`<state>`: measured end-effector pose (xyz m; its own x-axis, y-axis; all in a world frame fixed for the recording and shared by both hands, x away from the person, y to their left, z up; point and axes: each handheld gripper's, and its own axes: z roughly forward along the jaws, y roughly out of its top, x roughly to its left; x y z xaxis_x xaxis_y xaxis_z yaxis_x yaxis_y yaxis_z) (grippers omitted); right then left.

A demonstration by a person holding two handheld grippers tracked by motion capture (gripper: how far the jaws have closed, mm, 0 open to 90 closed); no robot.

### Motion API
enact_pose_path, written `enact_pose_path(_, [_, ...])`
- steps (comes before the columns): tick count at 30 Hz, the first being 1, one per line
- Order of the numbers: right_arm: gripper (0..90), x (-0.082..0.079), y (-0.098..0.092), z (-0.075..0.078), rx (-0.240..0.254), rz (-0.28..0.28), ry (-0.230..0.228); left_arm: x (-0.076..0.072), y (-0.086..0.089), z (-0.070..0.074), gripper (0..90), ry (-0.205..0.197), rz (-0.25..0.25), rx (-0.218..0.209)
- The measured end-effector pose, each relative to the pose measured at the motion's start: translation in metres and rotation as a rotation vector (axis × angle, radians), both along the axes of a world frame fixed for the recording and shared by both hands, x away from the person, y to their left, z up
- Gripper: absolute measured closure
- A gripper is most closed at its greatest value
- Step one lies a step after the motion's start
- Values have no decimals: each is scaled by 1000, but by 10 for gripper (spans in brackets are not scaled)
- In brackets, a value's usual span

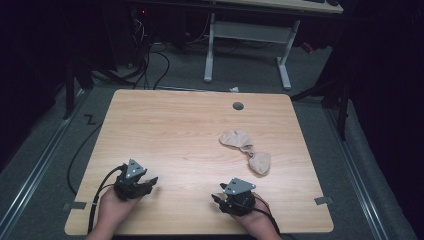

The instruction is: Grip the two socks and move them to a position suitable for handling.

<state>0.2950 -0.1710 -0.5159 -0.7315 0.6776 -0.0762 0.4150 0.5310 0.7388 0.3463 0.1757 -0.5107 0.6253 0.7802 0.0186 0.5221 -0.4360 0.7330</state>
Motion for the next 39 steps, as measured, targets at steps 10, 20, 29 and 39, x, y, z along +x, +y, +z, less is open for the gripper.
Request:
enact_pose_path(10, [497, 8, -14, -2, 46, -46, 36, -2, -4, -1, 471, 9, -13, -14])
enact_pose_path(20, [498, 8, -16, -2, 45, -52, 38, 1, -4, -1, 471, 9, -14, -15])
enact_pose_path(29, [538, 15, -38, 6, 70, -137, 5, -1, -4, 0, 471, 5, -20, -17])
enact_pose_path(39, [535, 35, -79, 14, 97, -288, -22, 0, -6, -1, 471, 11, -28, -13])
